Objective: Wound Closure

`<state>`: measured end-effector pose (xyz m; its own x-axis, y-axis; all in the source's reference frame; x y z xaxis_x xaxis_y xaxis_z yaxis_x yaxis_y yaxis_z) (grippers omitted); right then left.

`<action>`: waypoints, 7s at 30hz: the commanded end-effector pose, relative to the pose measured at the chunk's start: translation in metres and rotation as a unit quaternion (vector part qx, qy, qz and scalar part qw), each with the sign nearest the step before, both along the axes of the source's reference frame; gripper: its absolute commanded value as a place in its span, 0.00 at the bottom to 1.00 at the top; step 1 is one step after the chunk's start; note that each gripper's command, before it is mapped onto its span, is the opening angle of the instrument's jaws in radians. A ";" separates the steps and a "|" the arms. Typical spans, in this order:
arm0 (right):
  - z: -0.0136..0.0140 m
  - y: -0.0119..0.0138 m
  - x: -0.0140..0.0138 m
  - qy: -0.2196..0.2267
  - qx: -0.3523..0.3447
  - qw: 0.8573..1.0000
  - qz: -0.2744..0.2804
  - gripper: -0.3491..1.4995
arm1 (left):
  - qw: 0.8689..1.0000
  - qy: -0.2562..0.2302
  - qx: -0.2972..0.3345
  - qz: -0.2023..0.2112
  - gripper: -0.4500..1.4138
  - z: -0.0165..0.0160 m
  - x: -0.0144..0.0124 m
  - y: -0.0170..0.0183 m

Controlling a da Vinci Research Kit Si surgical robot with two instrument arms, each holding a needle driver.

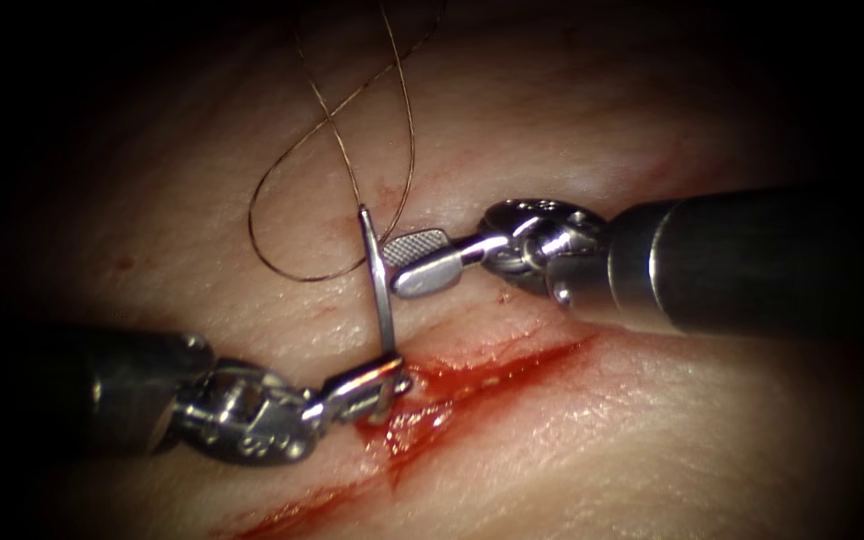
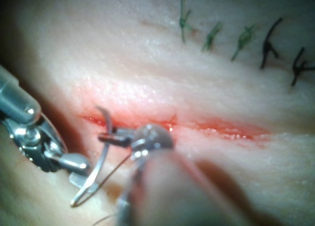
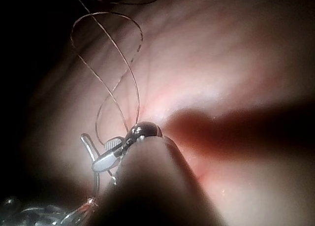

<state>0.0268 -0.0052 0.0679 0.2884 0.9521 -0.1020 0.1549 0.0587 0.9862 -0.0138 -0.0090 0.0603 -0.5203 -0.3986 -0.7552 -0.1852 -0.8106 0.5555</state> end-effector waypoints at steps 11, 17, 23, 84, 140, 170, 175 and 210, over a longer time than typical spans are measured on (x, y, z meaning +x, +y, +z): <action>-0.0002 -0.0013 0.0015 0.019 0.012 1.000 -0.010 0.83 | 1.000 0.004 -0.008 0.001 0.00 0.0009 -0.0009 -0.0005; -0.0010 -0.0014 0.0023 0.025 0.016 1.000 -0.008 0.82 | 1.000 0.007 -0.009 0.002 0.00 0.0013 -0.0011 -0.0006; -0.0006 -0.0012 0.0032 0.024 0.015 1.000 -0.006 0.82 | 1.000 0.007 -0.008 0.002 0.00 0.0011 -0.0011 -0.0008; -0.0039 -0.0030 0.0002 0.050 0.021 0.998 -0.010 0.83 | 1.000 -0.001 -0.018 0.014 0.00 -0.0002 -0.0018 -0.0023; -0.0026 -0.0027 0.0042 0.052 0.012 0.998 -0.033 0.79 | 1.000 -0.002 -0.021 0.017 0.00 -0.0002 -0.0019 -0.0022; -0.0024 -0.0021 0.0045 0.055 0.020 0.994 -0.090 0.76 | 0.999 -0.003 -0.031 0.025 0.00 -0.0001 -0.0018 -0.0023; -0.0025 -0.0021 0.0045 0.054 0.025 0.994 -0.092 0.68 | 0.999 -0.003 -0.031 0.025 0.00 -0.0001 -0.0018 -0.0023; -0.0007 0.0003 0.0039 0.057 -0.022 0.997 -0.043 0.00 | 0.999 -0.024 0.028 -0.001 0.74 -0.0004 -0.0020 -0.0012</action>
<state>0.0302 -0.0045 0.0665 0.3473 0.9192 -0.1857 0.2738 0.0901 0.9576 -0.0153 -0.0097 0.0593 -0.4852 -0.3487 -0.8019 -0.2183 -0.8397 0.4972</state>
